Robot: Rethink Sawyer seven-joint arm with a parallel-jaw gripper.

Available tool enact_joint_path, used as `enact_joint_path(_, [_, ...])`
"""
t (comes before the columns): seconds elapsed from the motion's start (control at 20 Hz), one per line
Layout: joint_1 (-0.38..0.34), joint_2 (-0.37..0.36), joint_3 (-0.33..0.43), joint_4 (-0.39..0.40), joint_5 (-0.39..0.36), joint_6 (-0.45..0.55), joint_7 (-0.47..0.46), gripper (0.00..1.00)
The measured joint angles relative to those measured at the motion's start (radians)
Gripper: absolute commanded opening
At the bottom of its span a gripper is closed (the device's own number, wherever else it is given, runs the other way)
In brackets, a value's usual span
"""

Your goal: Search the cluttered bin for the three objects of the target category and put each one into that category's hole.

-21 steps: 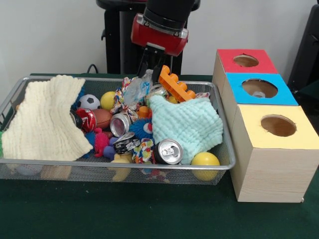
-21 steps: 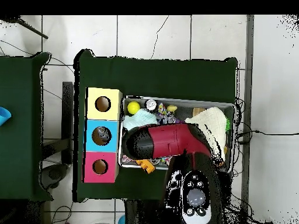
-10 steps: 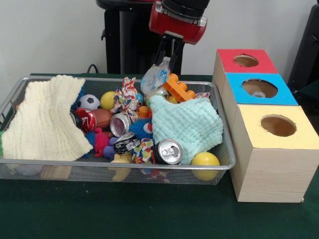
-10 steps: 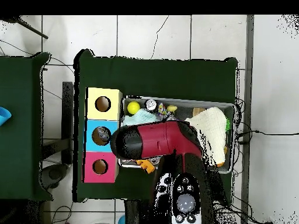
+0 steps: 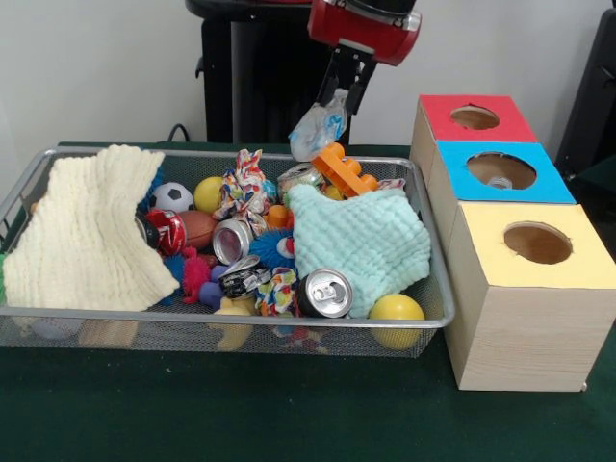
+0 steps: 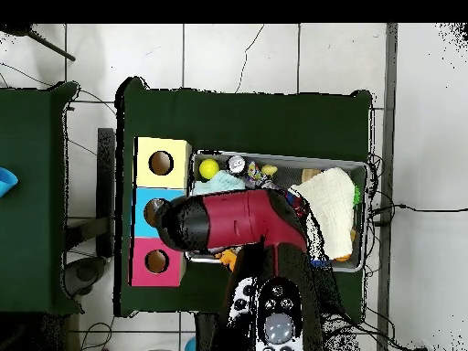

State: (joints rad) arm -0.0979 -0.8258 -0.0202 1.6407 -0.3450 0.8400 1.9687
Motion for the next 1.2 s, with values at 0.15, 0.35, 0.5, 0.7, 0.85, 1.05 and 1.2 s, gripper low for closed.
enact_joint_path(0.15, [0.013,-0.001,0.0,-0.003,0.006,0.015,0.0,0.0])
enact_joint_path(0.35, [0.034,0.001,0.0,-0.01,0.016,0.03,0.0,0.0])
enact_joint_path(0.5, [0.053,0.004,0.0,-0.019,0.029,0.034,0.0,0.0])
enact_joint_path(0.7, [0.075,0.011,0.0,-0.035,0.042,0.045,0.0,0.0])
enact_joint_path(0.85, [0.098,0.017,0.0,-0.058,0.055,0.068,0.0,0.0])
enact_joint_path(1.05, [0.123,0.025,0.0,-0.087,0.078,0.097,0.0,0.0])
enact_joint_path(1.2, [0.143,0.036,0.0,-0.11,0.092,0.114,0.0,0.0])
